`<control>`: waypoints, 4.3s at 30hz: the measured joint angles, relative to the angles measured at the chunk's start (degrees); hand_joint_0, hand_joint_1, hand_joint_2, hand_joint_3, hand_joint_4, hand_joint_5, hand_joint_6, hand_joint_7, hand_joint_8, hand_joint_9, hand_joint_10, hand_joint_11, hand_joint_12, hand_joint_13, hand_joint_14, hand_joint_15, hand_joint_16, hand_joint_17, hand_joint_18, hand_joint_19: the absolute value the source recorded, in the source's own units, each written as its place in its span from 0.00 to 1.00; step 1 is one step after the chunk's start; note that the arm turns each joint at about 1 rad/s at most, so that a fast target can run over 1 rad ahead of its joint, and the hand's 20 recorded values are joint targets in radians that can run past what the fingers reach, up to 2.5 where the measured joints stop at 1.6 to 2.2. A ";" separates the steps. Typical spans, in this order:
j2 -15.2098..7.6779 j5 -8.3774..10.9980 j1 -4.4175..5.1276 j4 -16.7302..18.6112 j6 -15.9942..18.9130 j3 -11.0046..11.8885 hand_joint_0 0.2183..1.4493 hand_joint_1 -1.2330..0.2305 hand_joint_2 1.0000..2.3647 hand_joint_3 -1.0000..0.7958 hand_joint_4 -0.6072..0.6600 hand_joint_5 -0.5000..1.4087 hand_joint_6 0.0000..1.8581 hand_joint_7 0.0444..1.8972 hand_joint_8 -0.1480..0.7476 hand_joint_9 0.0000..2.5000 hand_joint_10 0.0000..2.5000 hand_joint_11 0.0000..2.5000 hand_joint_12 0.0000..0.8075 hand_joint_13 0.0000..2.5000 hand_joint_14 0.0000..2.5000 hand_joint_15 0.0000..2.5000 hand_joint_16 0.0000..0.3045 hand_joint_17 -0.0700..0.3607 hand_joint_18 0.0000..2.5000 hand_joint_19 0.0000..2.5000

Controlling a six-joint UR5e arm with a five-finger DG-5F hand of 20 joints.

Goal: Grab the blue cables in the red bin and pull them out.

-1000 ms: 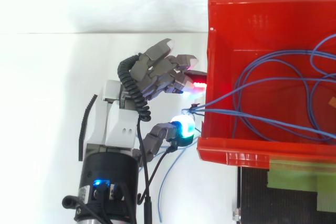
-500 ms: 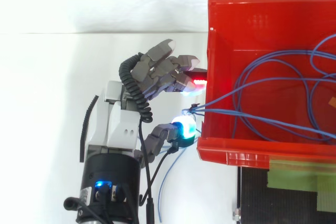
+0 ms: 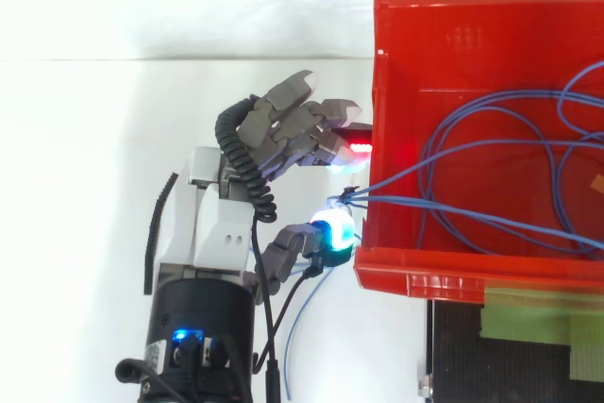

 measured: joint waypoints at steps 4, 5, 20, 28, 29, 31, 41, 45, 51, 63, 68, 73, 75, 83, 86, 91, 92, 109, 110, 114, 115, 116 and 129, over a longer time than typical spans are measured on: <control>0.00 0.00 -0.03 0.00 0.00 0.01 0.49 0.26 0.00 0.00 0.57 0.69 0.00 0.39 0.42 0.33 0.01 0.41 0.41 0.27 0.01 0.22 0.14 0.38 0.19 0.19; 0.00 0.00 -0.05 0.00 -0.01 0.00 0.49 0.26 0.00 0.00 0.57 0.70 0.00 0.41 0.43 0.34 0.01 0.42 0.41 0.27 0.01 0.21 0.14 0.38 0.19 0.19; 0.00 0.00 -0.34 0.00 -0.17 0.00 0.52 0.29 0.00 0.00 0.53 0.66 0.49 0.31 0.42 0.36 0.01 0.42 0.40 0.28 0.01 0.22 0.13 0.37 0.20 0.19; 0.00 0.00 -0.42 0.00 -0.18 0.00 0.55 0.31 0.00 0.00 0.53 0.67 0.52 0.31 0.42 0.37 0.01 0.42 0.40 0.29 0.01 0.21 0.13 0.37 0.21 0.19; 0.00 0.00 -0.42 0.00 -0.19 0.01 0.55 0.31 0.00 0.00 0.53 0.67 0.52 0.31 0.42 0.37 0.01 0.42 0.40 0.29 0.01 0.22 0.13 0.37 0.21 0.19; 0.00 0.00 -0.42 0.00 -0.25 -0.01 0.55 0.31 0.00 0.00 0.53 0.67 0.52 0.32 0.42 0.37 0.01 0.42 0.40 0.29 0.01 0.21 0.13 0.37 0.22 0.19; 0.00 0.08 0.22 -0.08 -0.87 -0.01 0.56 0.31 0.00 0.00 0.53 0.67 0.52 0.32 0.42 0.37 0.01 0.42 0.40 0.30 0.01 0.22 0.13 0.37 0.22 0.19; 0.00 0.13 1.10 -0.11 -0.56 -0.11 0.56 0.31 0.00 0.00 0.53 0.67 0.52 0.31 0.43 0.37 0.01 0.42 0.40 0.30 0.01 0.22 0.13 0.37 0.22 0.19; -0.01 0.11 3.77 -0.11 5.68 -1.40 0.56 0.32 0.00 0.00 0.53 0.66 0.52 0.31 0.42 0.37 0.01 0.42 0.40 0.30 0.01 0.22 0.13 0.37 0.22 0.19; -0.01 0.01 6.91 -0.43 23.24 -1.66 0.56 0.31 0.00 0.00 0.54 0.66 0.52 0.30 0.43 0.37 0.01 0.42 0.40 0.30 0.01 0.21 0.13 0.37 0.22 0.19; 0.01 -0.30 7.91 -1.91 30.95 -1.67 0.56 0.31 0.00 0.00 0.53 0.66 0.52 0.31 0.42 0.37 0.01 0.42 0.40 0.30 0.01 0.22 0.13 0.37 0.22 0.19; 0.01 -0.84 8.88 -2.75 38.53 -1.66 0.56 0.31 0.00 0.00 0.54 0.66 0.52 0.31 0.42 0.37 0.01 0.42 0.40 0.30 0.01 0.21 0.13 0.37 0.22 0.19; 0.01 -1.02 9.25 -2.84 41.73 -1.67 0.56 0.31 0.00 0.00 0.54 0.66 0.51 0.31 0.42 0.37 0.01 0.42 0.40 0.30 0.01 0.22 0.13 0.37 0.22 0.19; 0.03 -1.28 10.13 -2.91 53.75 -1.67 0.56 0.31 0.00 0.00 0.53 0.66 0.51 0.30 0.43 0.37 0.01 0.42 0.40 0.30 0.01 0.22 0.13 0.37 0.22 0.19; 0.02 -1.41 10.23 -2.91 58.40 -1.67 0.56 0.31 0.00 0.00 0.53 0.66 0.51 0.31 0.42 0.37 0.01 0.42 0.40 0.30 0.01 0.22 0.13 0.37 0.22 0.19; 0.05 -1.60 10.32 -2.90 66.22 -1.67 0.56 0.31 0.00 0.00 0.53 0.66 0.50 0.31 0.42 0.37 0.01 0.42 0.40 0.30 0.01 0.22 0.13 0.37 0.22 0.19; 0.06 -1.57 10.35 -2.90 68.07 -1.66 0.56 0.31 0.00 0.00 0.53 0.66 0.50 0.30 0.42 0.37 0.01 0.42 0.40 0.30 0.01 0.21 0.13 0.37 0.22 0.19; 0.01 -0.06 10.53 -0.52 91.17 -1.66 0.55 0.31 0.00 0.00 0.53 0.67 0.49 0.31 0.42 0.37 0.01 0.42 0.40 0.30 0.01 0.22 0.13 0.37 0.22 0.19; 0.00 0.19 10.53 0.51 90.67 -1.66 0.55 0.31 0.00 0.00 0.53 0.67 0.49 0.31 0.42 0.37 0.01 0.42 0.40 0.30 0.01 0.22 0.13 0.37 0.22 0.19; 0.00 0.43 10.53 4.63 86.27 -1.66 0.55 0.31 0.00 0.00 0.53 0.67 0.48 0.31 0.42 0.37 0.01 0.42 0.40 0.29 0.01 0.22 0.13 0.37 0.22 0.19; 0.00 0.43 10.53 5.38 85.02 -1.67 0.55 0.31 0.00 0.00 0.53 0.66 0.48 0.31 0.42 0.37 0.01 0.42 0.40 0.29 0.01 0.22 0.13 0.37 0.22 0.19; 0.00 0.43 10.53 6.11 83.69 -1.67 0.55 0.31 0.00 0.00 0.52 0.67 0.48 0.31 0.43 0.37 0.01 0.42 0.40 0.29 0.01 0.22 0.13 0.37 0.22 0.19; 0.02 -0.84 10.54 18.08 64.04 -1.67 0.54 0.30 0.00 0.00 0.53 0.66 0.43 0.32 0.42 0.37 0.01 0.42 0.40 0.29 0.01 0.22 0.13 0.37 0.21 0.19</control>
